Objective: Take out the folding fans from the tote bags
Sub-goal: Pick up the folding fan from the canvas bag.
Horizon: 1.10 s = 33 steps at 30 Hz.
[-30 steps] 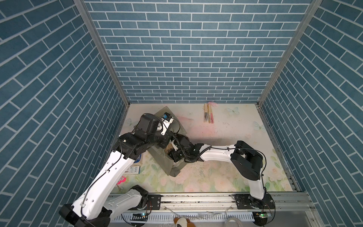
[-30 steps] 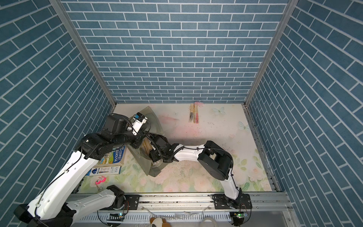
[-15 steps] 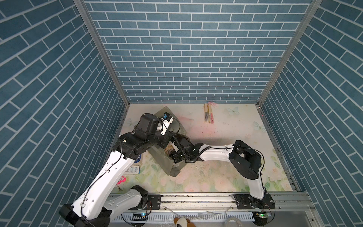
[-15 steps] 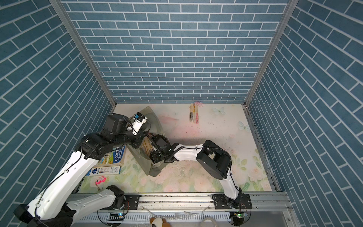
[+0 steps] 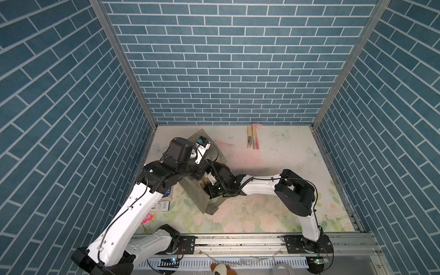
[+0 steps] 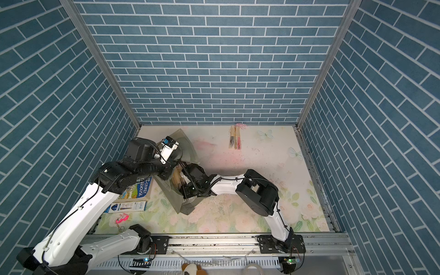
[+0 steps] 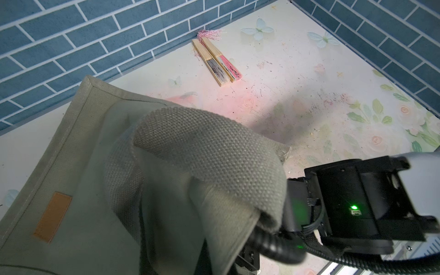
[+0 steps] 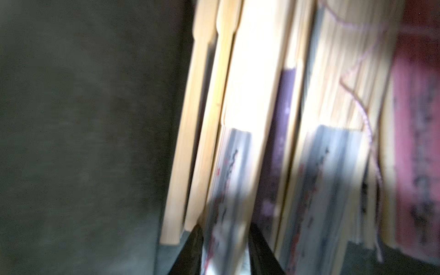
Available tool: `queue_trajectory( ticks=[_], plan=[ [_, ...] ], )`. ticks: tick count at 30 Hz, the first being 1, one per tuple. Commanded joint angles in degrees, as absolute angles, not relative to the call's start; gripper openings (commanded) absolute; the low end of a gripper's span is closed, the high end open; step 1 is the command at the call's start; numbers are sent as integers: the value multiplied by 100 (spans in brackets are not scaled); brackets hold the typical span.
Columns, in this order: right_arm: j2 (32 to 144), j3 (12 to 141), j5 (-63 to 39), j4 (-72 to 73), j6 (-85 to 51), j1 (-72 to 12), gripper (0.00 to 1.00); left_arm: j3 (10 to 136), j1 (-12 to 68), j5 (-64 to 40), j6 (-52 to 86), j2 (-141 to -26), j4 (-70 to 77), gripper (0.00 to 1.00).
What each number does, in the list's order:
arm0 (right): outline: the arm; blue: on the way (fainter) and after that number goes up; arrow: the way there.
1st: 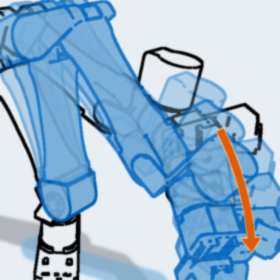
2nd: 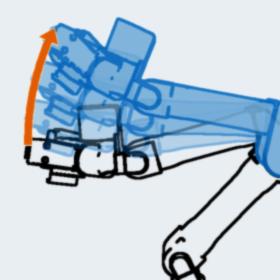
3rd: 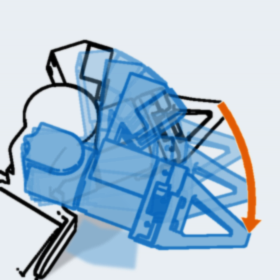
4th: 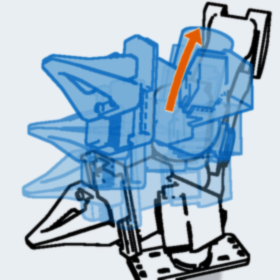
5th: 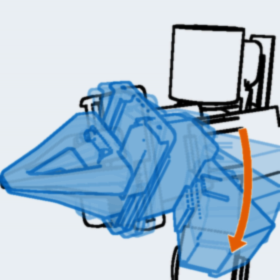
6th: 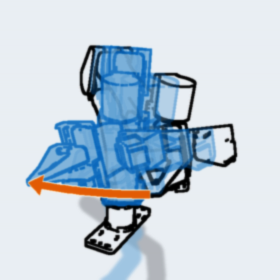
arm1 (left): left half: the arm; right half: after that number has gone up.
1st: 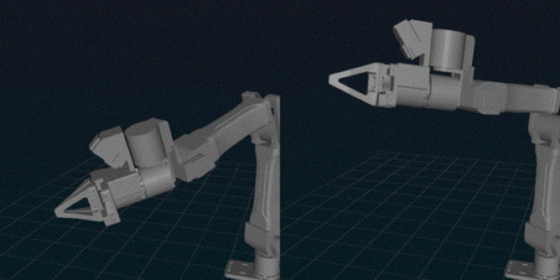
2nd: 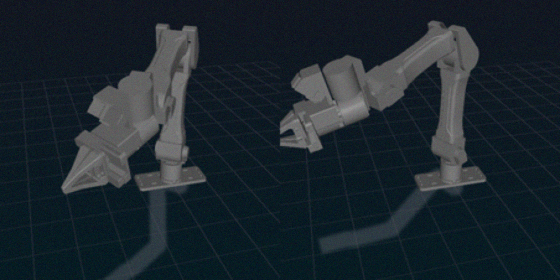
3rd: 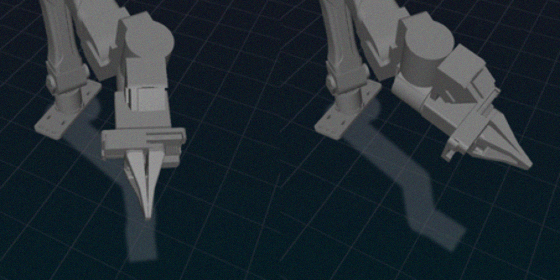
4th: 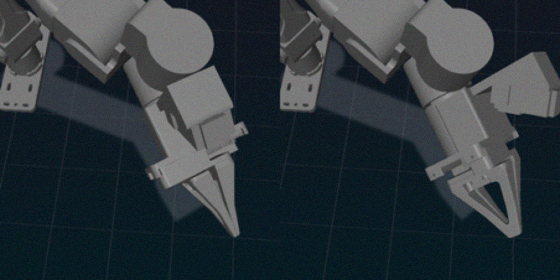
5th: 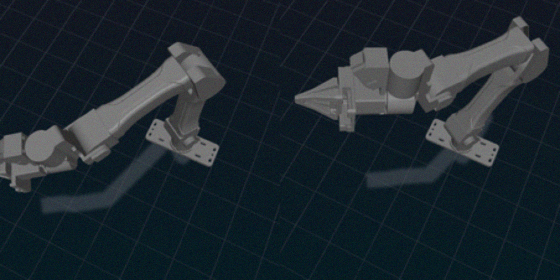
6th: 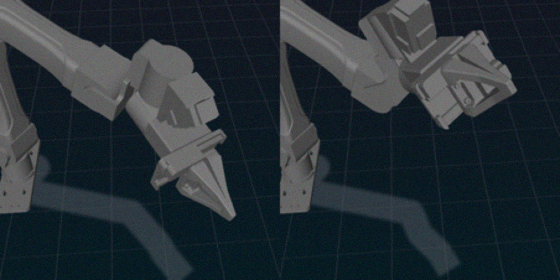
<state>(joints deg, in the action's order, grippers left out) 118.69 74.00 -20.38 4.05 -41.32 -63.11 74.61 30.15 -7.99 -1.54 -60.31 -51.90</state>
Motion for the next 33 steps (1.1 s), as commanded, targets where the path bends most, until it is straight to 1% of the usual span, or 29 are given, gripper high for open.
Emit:
queue_trajectory(
  ticks=[1, 5, 7, 12, 14, 17, 21, 25, 33],
  plan=[
    [12056, 7465, -2041, 82, -4421, -6249, 35, 7435, 3047, -1011, -226, -5925, -5098, 0],
    [11985, 7371, -2114, 67, -4430, -6250, 35, 7429, 3049, -1002, -229, -5913, -5113, 0],
    [11880, 7277, -2265, 176, -4455, -6205, 32, 7434, 3054, -974, -234, -5907, -5131, 0],
    [11624, 7069, -2382, 409, -4460, -6179, 23, 7391, 3050, -967, -231, -5874, -5098, 0],
    [11653, 7066, -2424, 412, -4438, -6174, 18, 7377, 3048, -967, -235, -5880, -5089, 0],
    [11694, 7063, -2557, 426, -4456, -6179, 13, 7383, 3045, -967, -233, -5890, -5097, 0],
    [11538, 6939, -2463, 453, -4400, -6179, 12, 7368, 3045, -945, -229, -5858, -5098, 0],
    [11295, 6911, -2281, 106, -4135, -6179, 9, 7357, 3048, -940, -231, -5859, -5089, 0],
    [10837, 6622, -1929, -148, -3799, -6178, 9, 7327, 3048, -946, -221, -5855, -5062, 0]
  ],
)
